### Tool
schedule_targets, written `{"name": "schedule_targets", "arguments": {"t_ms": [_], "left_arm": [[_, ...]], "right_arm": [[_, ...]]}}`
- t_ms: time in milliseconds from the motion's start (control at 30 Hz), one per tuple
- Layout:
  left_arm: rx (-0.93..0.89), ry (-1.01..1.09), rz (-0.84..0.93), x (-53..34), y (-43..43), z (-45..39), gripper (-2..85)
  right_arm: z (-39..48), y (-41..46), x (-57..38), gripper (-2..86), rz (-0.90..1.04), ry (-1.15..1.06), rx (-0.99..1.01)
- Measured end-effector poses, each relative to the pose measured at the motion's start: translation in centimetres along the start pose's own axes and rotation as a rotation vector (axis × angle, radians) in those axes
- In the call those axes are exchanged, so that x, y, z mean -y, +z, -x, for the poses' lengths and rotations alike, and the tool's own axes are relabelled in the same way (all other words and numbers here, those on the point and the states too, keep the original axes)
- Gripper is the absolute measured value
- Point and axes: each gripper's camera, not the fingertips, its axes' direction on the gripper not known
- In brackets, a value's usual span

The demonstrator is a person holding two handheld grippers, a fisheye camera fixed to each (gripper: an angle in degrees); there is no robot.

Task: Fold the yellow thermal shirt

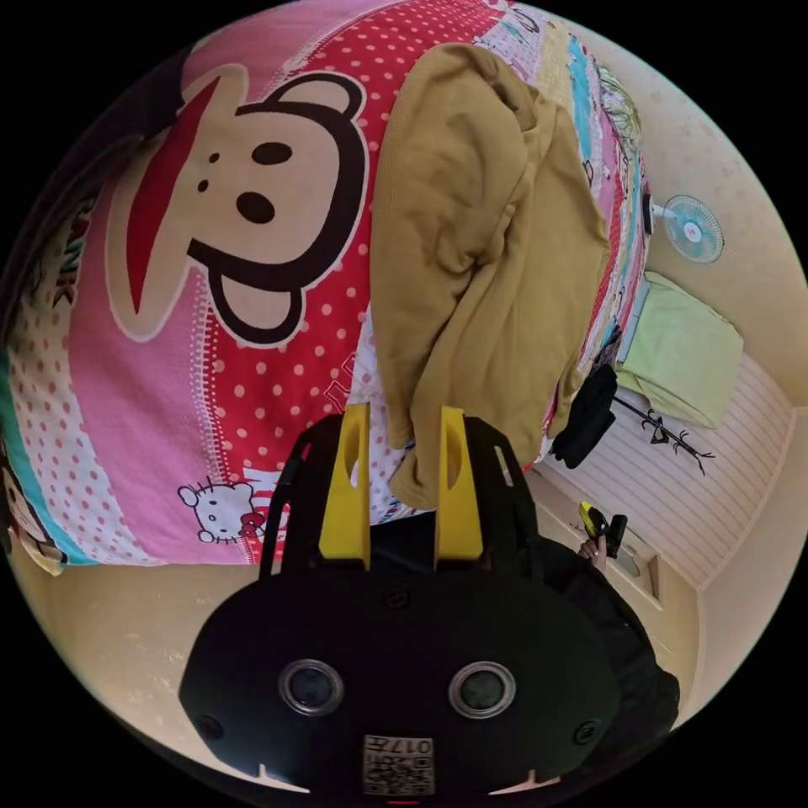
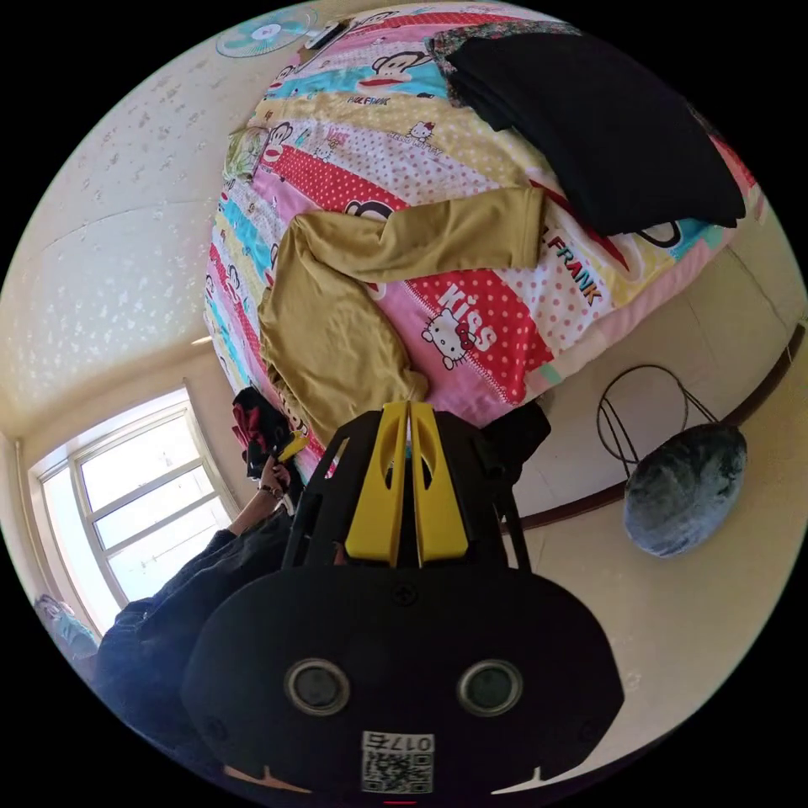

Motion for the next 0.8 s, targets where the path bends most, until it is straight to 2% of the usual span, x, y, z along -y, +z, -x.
{"name": "schedule_targets", "arguments": {"t_ms": [167,300,400,467,500,567,633,700,800], "left_arm": [[-0.236,-0.031,0.118,2.0,3.6,3.1,7.8],[-0.354,-0.064,0.048,0.5,0.8,6.4,4.8],[-0.320,-0.063,-0.054,-1.4,-4.8,10.0,0.9],[-0.156,-0.130,-0.229,-4.4,-11.1,13.3,0.4],[-0.131,-0.150,-0.285,-5.4,-12.7,14.1,0.4],[-0.185,-0.185,-0.477,-9.1,-16.8,16.8,1.3],[-0.257,-0.161,-0.530,-10.5,-17.2,17.6,2.7],[-0.287,-0.122,-0.495,-10.7,-15.6,17.1,4.9],[-0.293,-0.035,-0.348,-9.2,-10.2,14.7,8.6]], "right_arm": [[-1.7,-3.4,-1.2,0.4,-0.060,0.036,0.078],[-2.3,-3.2,-0.3,0.6,-0.017,0.050,0.114],[-1.9,-2.3,1.9,1.2,0.083,0.023,0.071],[-1.5,-1.6,3.4,1.8,0.152,-0.004,0.007],[-1.1,-1.2,4.4,2.4,0.194,-0.027,-0.045],[-0.4,-0.6,5.8,3.6,0.247,-0.068,-0.099],[0.1,0.0,7.0,5.5,0.289,-0.095,-0.129],[0.5,0.7,8.5,8.5,0.338,-0.114,-0.163],[0.8,1.3,10.4,10.4,0.379,-0.138,-0.205]]}}
